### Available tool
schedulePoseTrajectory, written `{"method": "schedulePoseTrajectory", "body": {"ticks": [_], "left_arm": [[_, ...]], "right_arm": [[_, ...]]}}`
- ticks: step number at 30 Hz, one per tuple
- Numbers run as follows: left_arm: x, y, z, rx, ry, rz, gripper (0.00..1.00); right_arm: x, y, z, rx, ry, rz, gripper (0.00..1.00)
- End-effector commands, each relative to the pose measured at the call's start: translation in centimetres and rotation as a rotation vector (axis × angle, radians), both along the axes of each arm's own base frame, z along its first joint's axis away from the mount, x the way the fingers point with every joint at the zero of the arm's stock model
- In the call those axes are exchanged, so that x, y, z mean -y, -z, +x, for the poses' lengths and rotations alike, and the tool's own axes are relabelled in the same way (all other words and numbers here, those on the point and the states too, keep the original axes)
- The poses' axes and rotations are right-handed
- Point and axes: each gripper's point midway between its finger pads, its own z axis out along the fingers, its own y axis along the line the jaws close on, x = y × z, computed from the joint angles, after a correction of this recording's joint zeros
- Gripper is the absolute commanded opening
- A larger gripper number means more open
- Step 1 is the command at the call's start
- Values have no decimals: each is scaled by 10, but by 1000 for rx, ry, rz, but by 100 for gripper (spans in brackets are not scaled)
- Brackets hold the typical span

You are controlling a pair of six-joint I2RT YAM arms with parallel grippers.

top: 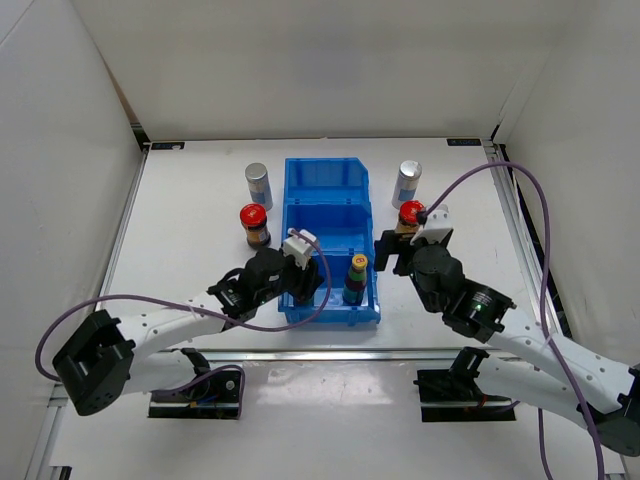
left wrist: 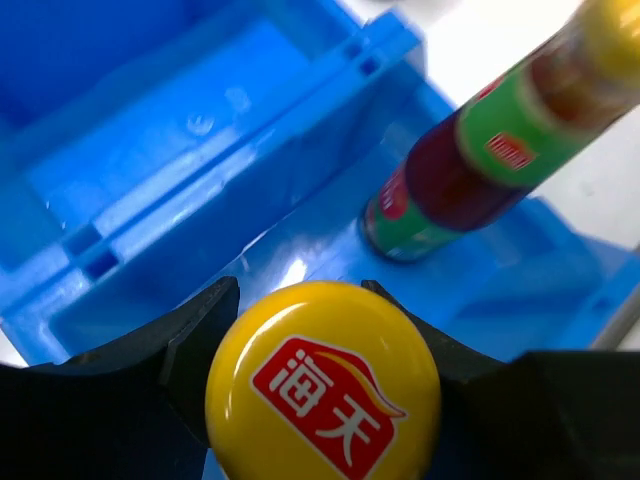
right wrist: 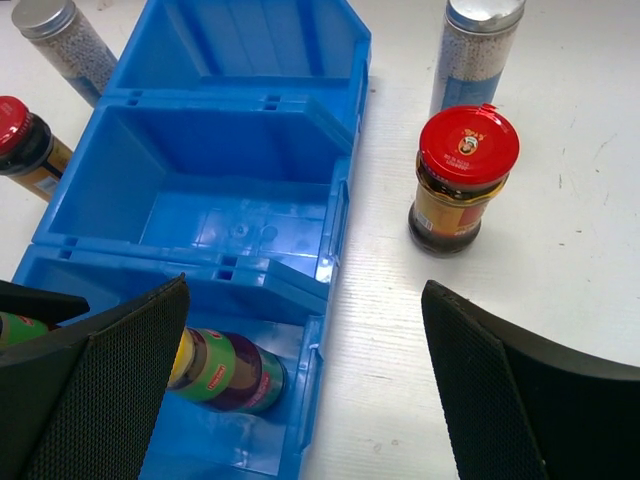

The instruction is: Organize the condiment bottles

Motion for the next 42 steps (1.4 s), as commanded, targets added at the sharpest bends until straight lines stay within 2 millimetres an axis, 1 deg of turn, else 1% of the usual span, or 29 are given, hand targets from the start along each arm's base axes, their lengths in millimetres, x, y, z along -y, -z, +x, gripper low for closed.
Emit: {"method": "schedulePoseTrajectory", "body": {"ticks": [1, 3, 6, 7, 8, 11, 14, 15, 17, 19, 21, 22, 23, 24, 25, 27, 29, 31, 32, 33, 34, 35, 36, 37, 38, 39, 40, 41, 42], "left_arm": [[13, -43, 13, 119, -19, -140, 26], [14, -32, 13, 103, -19, -121, 29], [17, -32, 10, 115, -11, -110, 56], [14, -32, 12, 126, -22, -100, 81], [14, -32, 12, 139, -33, -88, 100], [15, -39, 13, 162, -39, -91, 100], [11, -61, 14, 212, -44, -123, 100], [9, -79, 15, 256, -50, -143, 100], [6, -104, 15, 314, -46, -168, 100], [-1, -136, 13, 404, -38, -176, 100], [-11, -158, 14, 464, -62, -165, 100], [-25, -176, 15, 516, -98, -138, 100], [-33, -183, 16, 538, -123, -118, 100], [-42, -183, 18, 553, -154, -85, 100], [-62, -193, 22, 593, -234, -44, 100], [-84, -181, 27, 600, -326, 22, 100], [-126, -170, 37, 590, -493, 88, 100], [-155, -142, 37, 553, -576, 194, 100], [-167, -140, 34, 544, -612, 188, 100], [-181, -124, 34, 522, -650, 224, 100], [-192, -118, 33, 513, -693, 229, 100], [-203, -115, 30, 517, -723, 226, 100], [-208, -116, 30, 537, -753, 209, 100], [-213, -112, 29, 563, -761, 243, 100], [-213, -120, 29, 594, -763, 213, 100], [-213, -123, 30, 614, -766, 212, 100], [-214, -122, 30, 629, -764, 227, 100], [-212, -120, 32, 627, -762, 232, 100], [-214, -113, 36, 610, -774, 268, 100]], "right_arm": [[11, -1, -1, 6, 44, 18, 100], [12, 3, -2, 1, 44, 11, 100], [15, 3, -2, -1, 56, 19, 100], [15, 3, -2, -1, 56, 19, 100], [15, 3, -2, -1, 56, 19, 100], [15, 3, -2, -1, 56, 19, 100], [17, 2, -1, 2, 64, 18, 100], [17, 2, -1, 2, 65, 18, 100], [17, 2, -1, 2, 65, 18, 100], [18, 2, -1, 4, 73, 16, 100], [20, 2, 0, 7, 83, 14, 100], [20, 2, 0, 7, 83, 14, 100], [23, 1, 1, 13, 102, 10, 100], [28, 2, 2, 15, 126, -2, 100], [32, 3, 2, 13, 147, -1, 100], [41, 2, 4, 19, 200, -4, 100], [57, 4, 7, 23, 274, -29, 100], [73, 3, 10, 28, 318, -62, 100], [77, -3, 13, 40, 330, -68, 100], [81, -3, 15, 44, 320, -117, 100], [76, -4, 17, 43, 275, -131, 100], [78, -12, 25, 69, 266, -126, 100], [76, -10, 30, 67, 236, -162, 100], [76, -10, 34, 61, 219, -200, 100], [85, -3, 45, 28, 251, -232, 100], [82, 0, 52, 9, 228, -227, 100], [92, -2, 69, -19, 266, -229, 100], [92, 0, 76, -44, 253, -225, 100], [93, 4, 83, -81, 235, -226, 100]]}}
